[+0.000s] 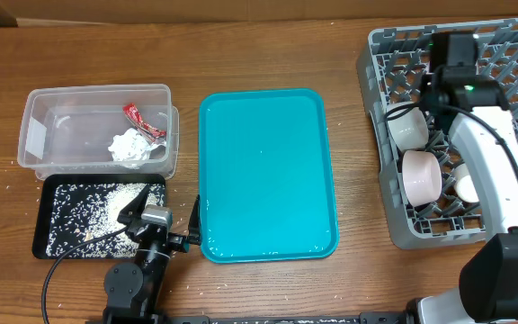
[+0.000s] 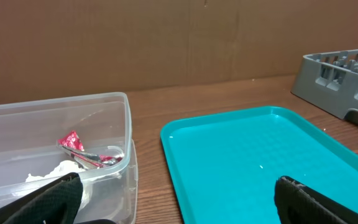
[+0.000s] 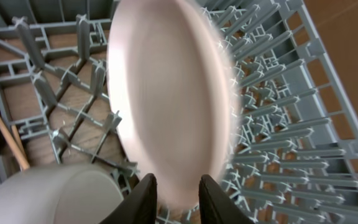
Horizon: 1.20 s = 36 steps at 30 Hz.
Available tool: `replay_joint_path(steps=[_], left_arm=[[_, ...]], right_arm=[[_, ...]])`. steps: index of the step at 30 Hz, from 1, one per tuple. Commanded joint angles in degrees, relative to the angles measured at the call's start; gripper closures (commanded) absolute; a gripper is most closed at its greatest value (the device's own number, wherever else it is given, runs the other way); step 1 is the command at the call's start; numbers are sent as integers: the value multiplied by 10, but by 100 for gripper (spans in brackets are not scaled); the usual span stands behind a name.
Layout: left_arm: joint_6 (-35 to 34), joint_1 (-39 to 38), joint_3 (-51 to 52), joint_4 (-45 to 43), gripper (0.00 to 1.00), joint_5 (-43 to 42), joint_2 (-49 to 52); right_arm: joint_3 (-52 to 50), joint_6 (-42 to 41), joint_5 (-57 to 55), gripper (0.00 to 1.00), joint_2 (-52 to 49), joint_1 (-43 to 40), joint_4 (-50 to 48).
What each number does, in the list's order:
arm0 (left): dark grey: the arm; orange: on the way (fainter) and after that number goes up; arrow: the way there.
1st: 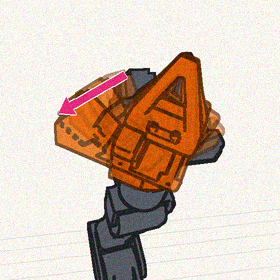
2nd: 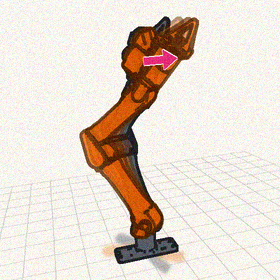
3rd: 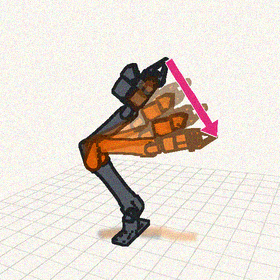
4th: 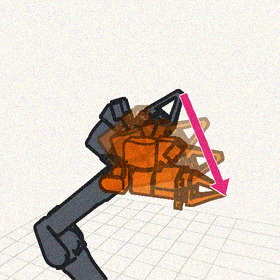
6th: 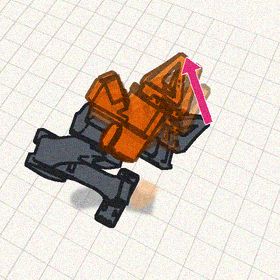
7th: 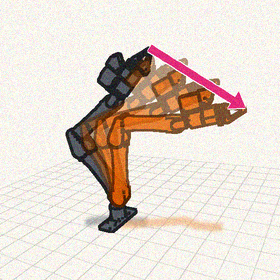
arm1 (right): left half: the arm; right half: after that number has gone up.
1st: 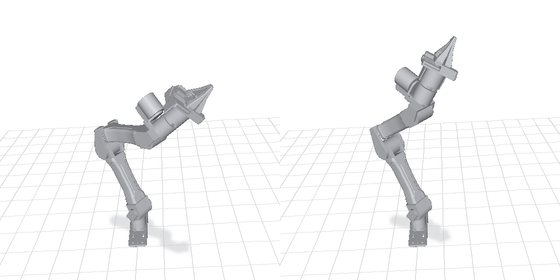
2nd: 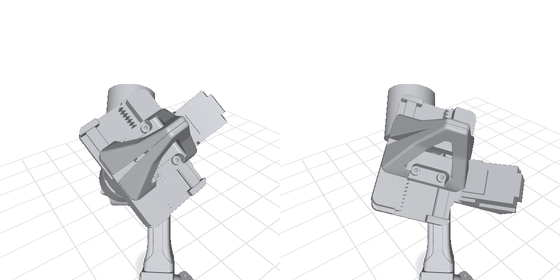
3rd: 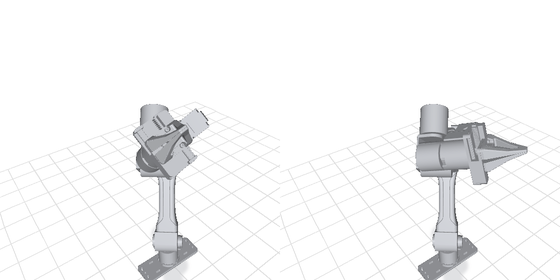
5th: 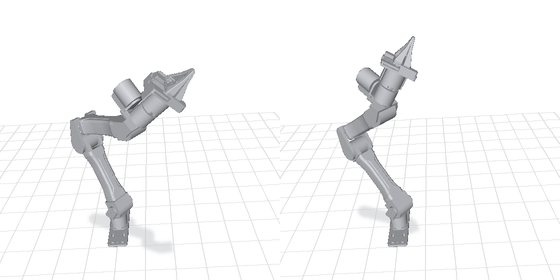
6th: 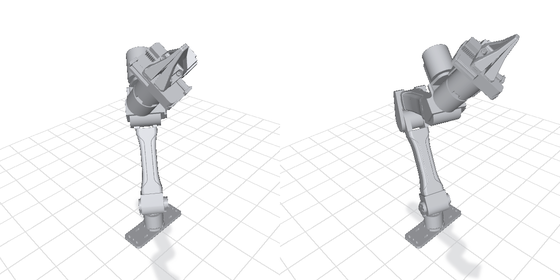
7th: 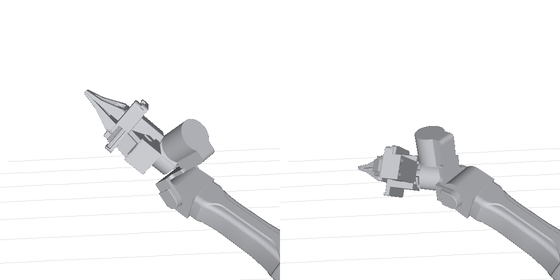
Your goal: Sort waste into correct bins and load items into the dishwasher
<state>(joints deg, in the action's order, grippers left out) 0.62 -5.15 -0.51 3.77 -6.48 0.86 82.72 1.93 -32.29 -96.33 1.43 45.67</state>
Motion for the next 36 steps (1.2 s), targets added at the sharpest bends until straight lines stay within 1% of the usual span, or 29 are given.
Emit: replay_joint_path(steps=[1, 2, 3, 8, 10, 12, 13, 14, 17, 18, 19, 23, 28, 31, 36], left_arm=[[7, 4, 3, 0, 0, -4, -6], [7, 4, 2, 0, 0, -4, -6], [7, 4, 2, 0, 0, -4, -6], [7, 4, 2, 0, 0, -4, -6], [7, 4, 2, 0, 0, -4, -6], [7, 4, 2, 0, 0, -4, -6], [7, 4, 2, 0, 0, -4, -6], [7, 4, 3, 0, 0, -4, -6], [7, 4, 2, 0, 0, -4, -6], [7, 4, 2, 0, 0, -4, -6], [7, 4, 2, 0, 0, -4, -6], [7, 4, 2, 0, 0, -4, -6], [7, 4, 2, 0, 0, -4, -6], [7, 4, 3, 0, 0, -4, -6], [7, 4, 2, 0, 0, -4, -6]], right_arm=[[9, 2, -47, 63, 17, 2, 17], [9, 2, -47, 59, 17, 2, 24], [9, 2, -47, 57, 17, 2, 27], [9, -7, -55, 55, 29, 18, 28], [11, -28, -56, 56, 36, 20, 22], [18, -82, -53, 81, 44, 15, 13], [27, -100, -36, 87, 49, 8, 10], [37, -98, -12, 90, 52, 0, 10], [89, -90, 94, 91, 55, -40, 22], [111, -90, 166, 92, 55, -71, 26], [117, -90, 203, 95, 55, -88, 25], [120, -90, 328, 96, 48, -170, 14], [120, -93, 458, 96, 2, -261, -1], [120, -92, 498, 96, -34, -279, -6], [120, -88, 500, 96, -86, -278, -33]])
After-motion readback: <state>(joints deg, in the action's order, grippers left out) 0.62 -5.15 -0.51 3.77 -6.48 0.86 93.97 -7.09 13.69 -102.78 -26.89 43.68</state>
